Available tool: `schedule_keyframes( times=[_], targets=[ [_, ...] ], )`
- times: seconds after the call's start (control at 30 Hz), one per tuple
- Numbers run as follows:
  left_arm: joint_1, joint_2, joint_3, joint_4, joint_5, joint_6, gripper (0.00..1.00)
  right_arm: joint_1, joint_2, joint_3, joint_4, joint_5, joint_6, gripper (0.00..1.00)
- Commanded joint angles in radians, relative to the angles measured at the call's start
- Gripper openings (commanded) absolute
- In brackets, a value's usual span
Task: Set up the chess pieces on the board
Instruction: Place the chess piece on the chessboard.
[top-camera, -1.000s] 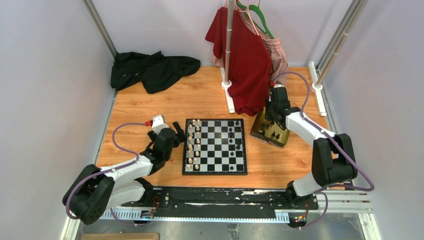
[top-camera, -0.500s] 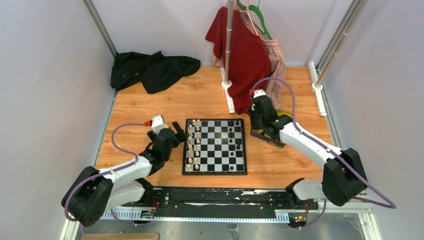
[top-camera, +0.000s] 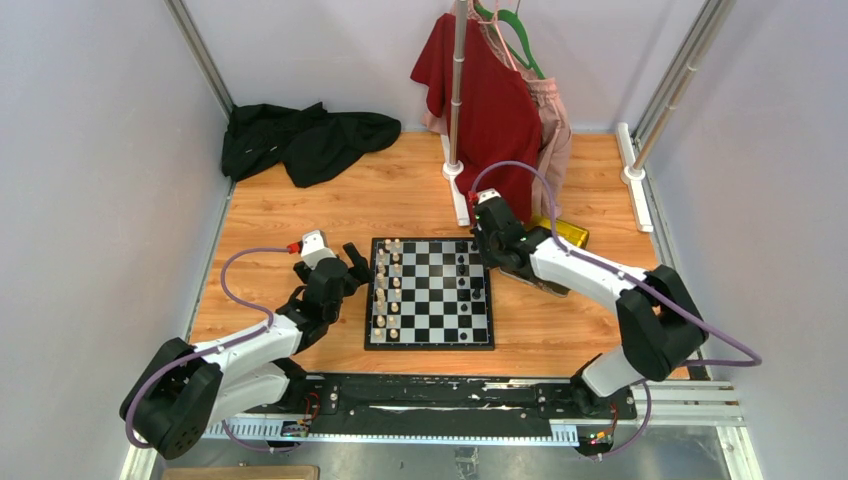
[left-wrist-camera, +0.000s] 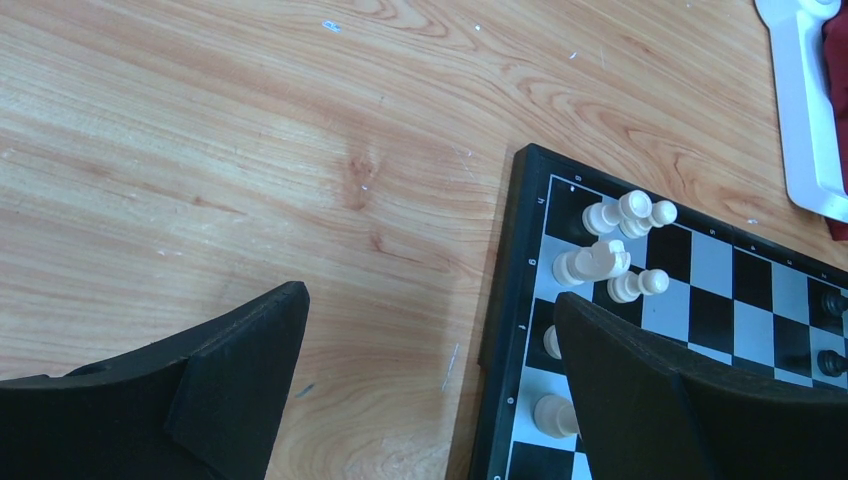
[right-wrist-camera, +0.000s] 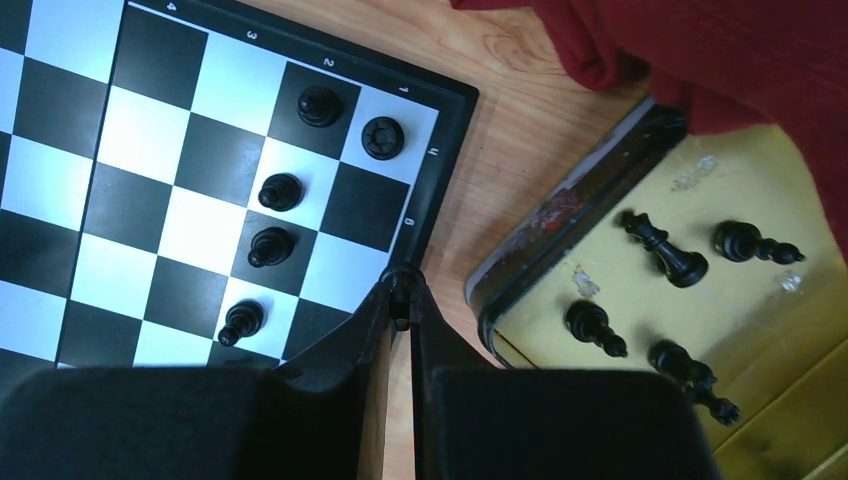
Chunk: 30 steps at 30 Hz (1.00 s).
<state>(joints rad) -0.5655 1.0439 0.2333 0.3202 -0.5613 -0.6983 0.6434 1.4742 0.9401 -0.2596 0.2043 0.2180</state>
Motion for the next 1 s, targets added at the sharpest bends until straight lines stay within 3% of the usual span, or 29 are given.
schedule_keyframes(
  times=[0.0, 0.97],
  targets=[
    [-0.006, -0.01, -0.011, 0.028, -0.018, 0.008, 1.0, 0.027, 0.05, 0.051, 0.013, -0.003, 0.011, 0.0],
    [-0.007, 0.017, -0.012, 0.031, -0.03, 0.008, 1.0, 0.035, 0.222, 0.139, 0.04, -0.038, -0.005, 0.0]
  ],
)
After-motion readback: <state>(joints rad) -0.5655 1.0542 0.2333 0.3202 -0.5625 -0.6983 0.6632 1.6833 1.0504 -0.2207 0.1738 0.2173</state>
